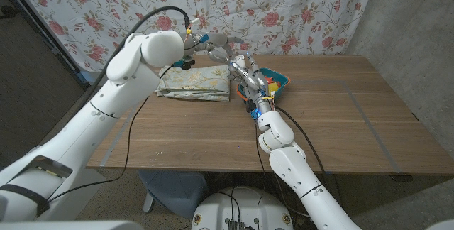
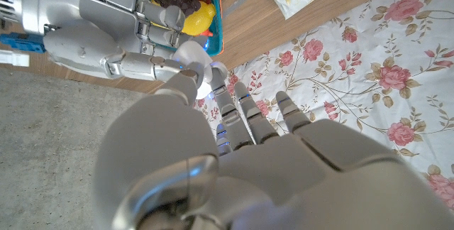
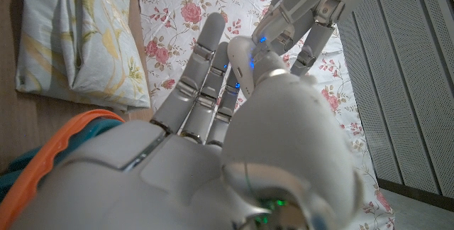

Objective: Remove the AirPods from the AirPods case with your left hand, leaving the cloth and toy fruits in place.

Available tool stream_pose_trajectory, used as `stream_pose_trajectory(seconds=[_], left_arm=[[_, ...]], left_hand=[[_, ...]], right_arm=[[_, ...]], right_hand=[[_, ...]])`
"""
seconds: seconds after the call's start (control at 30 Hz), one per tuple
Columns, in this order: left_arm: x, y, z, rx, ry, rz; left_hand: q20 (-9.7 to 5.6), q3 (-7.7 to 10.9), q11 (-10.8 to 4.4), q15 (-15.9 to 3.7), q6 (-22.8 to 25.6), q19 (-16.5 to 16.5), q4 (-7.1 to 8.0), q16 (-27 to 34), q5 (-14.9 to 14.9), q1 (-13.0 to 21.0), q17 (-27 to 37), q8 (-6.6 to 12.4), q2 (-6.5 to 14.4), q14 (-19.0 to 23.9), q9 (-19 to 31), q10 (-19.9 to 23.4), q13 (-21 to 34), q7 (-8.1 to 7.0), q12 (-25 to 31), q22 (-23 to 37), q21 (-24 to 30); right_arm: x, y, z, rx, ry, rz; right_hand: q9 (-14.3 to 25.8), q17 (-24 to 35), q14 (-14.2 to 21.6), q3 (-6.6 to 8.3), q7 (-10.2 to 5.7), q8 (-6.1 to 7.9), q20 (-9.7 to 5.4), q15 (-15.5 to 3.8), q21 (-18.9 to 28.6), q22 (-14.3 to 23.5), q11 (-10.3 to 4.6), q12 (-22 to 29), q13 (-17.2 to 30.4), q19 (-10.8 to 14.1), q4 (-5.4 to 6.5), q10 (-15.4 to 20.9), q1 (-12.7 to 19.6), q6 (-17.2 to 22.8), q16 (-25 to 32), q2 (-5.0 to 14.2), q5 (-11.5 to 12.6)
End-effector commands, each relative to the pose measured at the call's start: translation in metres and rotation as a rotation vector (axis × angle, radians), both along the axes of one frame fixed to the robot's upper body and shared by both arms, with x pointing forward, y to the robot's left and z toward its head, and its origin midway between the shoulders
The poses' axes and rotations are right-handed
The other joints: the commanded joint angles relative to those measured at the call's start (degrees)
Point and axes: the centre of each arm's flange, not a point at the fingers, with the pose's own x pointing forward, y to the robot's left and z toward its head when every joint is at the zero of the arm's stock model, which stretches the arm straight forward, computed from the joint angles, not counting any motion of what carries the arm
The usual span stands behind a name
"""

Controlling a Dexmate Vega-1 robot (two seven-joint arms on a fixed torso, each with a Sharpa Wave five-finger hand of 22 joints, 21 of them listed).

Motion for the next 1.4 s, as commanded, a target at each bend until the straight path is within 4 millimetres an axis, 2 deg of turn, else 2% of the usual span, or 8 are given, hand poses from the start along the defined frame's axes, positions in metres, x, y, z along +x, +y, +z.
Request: stream_pose_trajectory(seconds=[0.03, 1.4], left_arm=[[-0.004, 0.005, 0.004, -0.043, -0.044, -0.011], [-0.012, 0.026, 0.014, -0.167, -0.094, -0.016]], left_hand=[[0.29, -0.28, -3.71, -0.94, 0.4, 0.2, -0.09, 0.6, -0.4, 0.8, 0.6, -0.01, 0.0, 0.9, 0.3, 4.0, 10.2, -0.01, 6.4, -0.1, 0.3], [0.19, -1.82, -3.82, -1.24, 0.7, 1.2, 0.07, 2.7, -1.2, 3.5, 4.0, -0.51, -0.3, 1.1, 0.3, 2.5, 14.5, 0.34, 10.2, 0.0, 0.4]], right_arm=[[0.001, -0.001, 0.000, -0.003, 0.004, -0.002], [0.008, -0.003, 0.000, -0.005, 0.029, -0.012]], right_hand=[[0.2, 0.3, 3.3, -0.19, -0.38, 0.28, -7.36, -10.48, 0.6, 0.1, -5.73, 0.5, 0.4, -2.2, -0.08, 5.8, 0.5, 0.3, 0.0, 0.06, 0.2], [0.2, 0.3, 3.5, -0.30, -0.37, 0.25, -7.32, -10.47, 1.6, 0.0, -5.79, 0.5, 0.3, -2.7, -0.08, 5.9, 0.6, 0.4, -0.3, -0.01, 0.3]])
